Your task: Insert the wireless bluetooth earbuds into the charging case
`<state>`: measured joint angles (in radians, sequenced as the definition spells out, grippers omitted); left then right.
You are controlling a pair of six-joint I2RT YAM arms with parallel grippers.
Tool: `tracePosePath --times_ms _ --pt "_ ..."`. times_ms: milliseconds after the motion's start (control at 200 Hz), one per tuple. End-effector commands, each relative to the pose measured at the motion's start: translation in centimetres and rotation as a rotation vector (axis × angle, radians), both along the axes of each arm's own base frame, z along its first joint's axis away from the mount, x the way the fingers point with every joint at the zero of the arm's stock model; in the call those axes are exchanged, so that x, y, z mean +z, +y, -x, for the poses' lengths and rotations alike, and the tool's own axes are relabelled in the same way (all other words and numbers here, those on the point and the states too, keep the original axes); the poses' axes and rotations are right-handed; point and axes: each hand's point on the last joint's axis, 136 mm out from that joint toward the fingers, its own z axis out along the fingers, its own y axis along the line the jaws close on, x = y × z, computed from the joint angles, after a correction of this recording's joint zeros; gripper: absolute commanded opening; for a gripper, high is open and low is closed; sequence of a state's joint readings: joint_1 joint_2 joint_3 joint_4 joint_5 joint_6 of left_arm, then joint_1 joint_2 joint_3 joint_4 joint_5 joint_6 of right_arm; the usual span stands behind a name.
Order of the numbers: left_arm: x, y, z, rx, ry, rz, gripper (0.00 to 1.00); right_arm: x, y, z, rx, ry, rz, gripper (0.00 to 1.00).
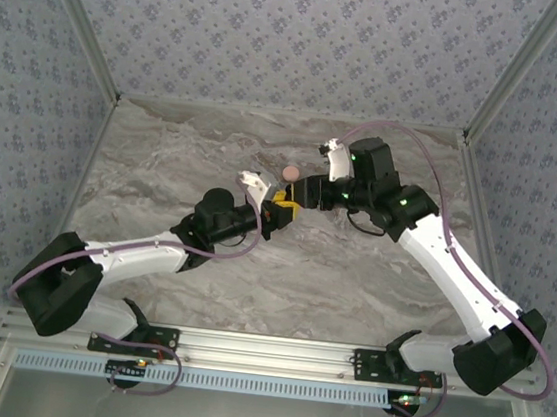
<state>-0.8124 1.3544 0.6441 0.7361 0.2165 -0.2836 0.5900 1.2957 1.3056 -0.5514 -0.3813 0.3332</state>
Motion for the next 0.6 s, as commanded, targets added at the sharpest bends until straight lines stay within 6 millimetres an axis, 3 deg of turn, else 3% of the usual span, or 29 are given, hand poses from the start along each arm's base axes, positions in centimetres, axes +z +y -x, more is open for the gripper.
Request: tracePosePath --times_ms 0,235,595 --pt "3.3 -0.1 0.1 0.002 -0.073 0.044 0.22 1.5 -0.1 0.5 0.015 -0.035 -0.005 0.47" --pt "4.0 -0.2 0.6 -0.023 -0.091 0.065 0.22 0.3 -0.3 0.0 -0.004 -0.010 0.019 0.20" --pt "4.7 -0.4 1.7 -0.076 -0.113 0.079 0.22 -0.9 0.0 -0.4 -0.003 0.032 0.030 0.15"
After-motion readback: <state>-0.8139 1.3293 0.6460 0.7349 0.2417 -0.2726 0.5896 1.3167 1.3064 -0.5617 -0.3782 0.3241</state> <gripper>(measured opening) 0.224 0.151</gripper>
